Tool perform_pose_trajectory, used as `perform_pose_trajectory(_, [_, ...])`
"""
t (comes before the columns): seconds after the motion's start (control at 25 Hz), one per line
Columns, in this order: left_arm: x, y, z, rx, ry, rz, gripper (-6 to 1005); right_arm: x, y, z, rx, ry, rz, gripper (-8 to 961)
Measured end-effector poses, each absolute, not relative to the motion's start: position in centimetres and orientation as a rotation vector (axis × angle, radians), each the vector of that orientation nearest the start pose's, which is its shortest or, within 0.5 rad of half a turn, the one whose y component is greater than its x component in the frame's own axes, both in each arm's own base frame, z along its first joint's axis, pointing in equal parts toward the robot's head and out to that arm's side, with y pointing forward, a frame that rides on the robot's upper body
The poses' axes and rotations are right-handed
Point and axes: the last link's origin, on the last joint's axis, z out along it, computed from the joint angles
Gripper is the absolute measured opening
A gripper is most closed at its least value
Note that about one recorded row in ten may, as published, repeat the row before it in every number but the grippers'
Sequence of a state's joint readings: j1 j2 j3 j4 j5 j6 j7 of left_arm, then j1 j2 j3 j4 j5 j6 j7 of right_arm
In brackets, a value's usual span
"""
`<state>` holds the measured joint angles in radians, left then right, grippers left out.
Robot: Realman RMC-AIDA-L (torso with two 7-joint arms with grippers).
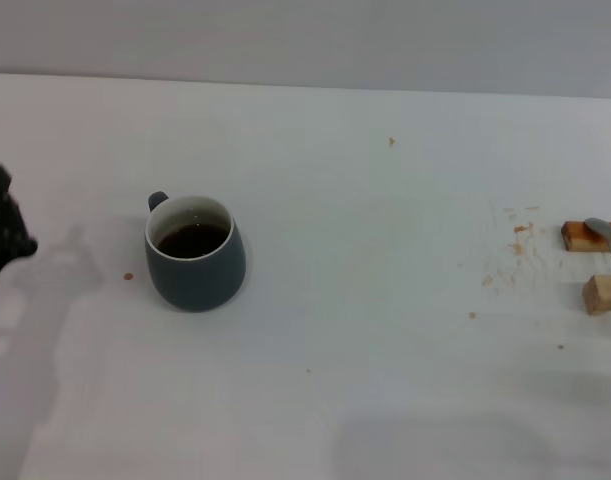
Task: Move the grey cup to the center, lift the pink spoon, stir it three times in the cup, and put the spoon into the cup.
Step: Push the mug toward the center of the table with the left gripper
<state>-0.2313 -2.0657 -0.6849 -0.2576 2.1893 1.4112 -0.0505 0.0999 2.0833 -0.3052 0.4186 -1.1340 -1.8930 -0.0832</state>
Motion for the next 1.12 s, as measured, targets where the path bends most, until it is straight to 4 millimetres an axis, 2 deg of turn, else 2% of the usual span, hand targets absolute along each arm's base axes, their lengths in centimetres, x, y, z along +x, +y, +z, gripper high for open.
perform_pose_trajectory(0.08, [-33.8, 26.2, -0.8, -1.521, -0.432, -0.757, -2, 33.6, 15.0, -1.6, -1.294, 0.445, 0.746, 744])
perform_pose_trajectory(0.12, [-32.4, 28.2, -0.1, -1.466, -0.441, -0.842, -2, 33.5, 15.0, -1.6, -1.303, 0.429, 0.728, 744])
perform_pose_trajectory(0.24, [-31.8, 29.2, 0.2, -1.438, -0.463, -0.894, -2, 33.4, 15.0, -1.8, -1.303, 0.379, 0.65, 744])
perform_pose_trajectory(0.28, [-30.9, 30.3, 0.4, -1.431, -0.482, -0.957, -2, 33.4, 15.1, -1.7, -1.29, 0.375, 0.636, 744])
perform_pose_trajectory(0.4, [-29.7, 31.6, 0.6, -1.441, -0.504, -1.042, -2, 33.6, 15.5, -1.4, -1.241, 0.384, 0.616, 744])
perform_pose_trajectory(0.52, [-28.0, 32.0, 0.7, -1.45, -0.486, -1.145, -2, 33.9, 16.3, -1.5, -1.234, 0.417, 0.599, 744])
perform_pose_trajectory(0.64, [-27.0, 32.1, 0.6, -1.492, -0.452, -1.176, -2, 34.0, 17.0, -2.1, -1.252, 0.454, 0.59, 744])
perform_pose_trajectory(0.96, [-26.5, 32.1, 0.1, -1.58, -0.404, -1.164, -2, 33.9, 17.5, -2.4, -1.26, 0.465, 0.593, 744])
perform_pose_trajectory(1.08, [-28.0, 32.4, -0.2, -1.578, -0.462, -1.084, -2, 34.0, 17.3, -2.4, -1.261, 0.473, 0.588, 743])
perform_pose_trajectory(1.12, [-29.1, 32.5, -0.5, -1.581, -0.498, -1.019, -2, 34.0, 17.3, -2.4, -1.262, 0.474, 0.589, 743])
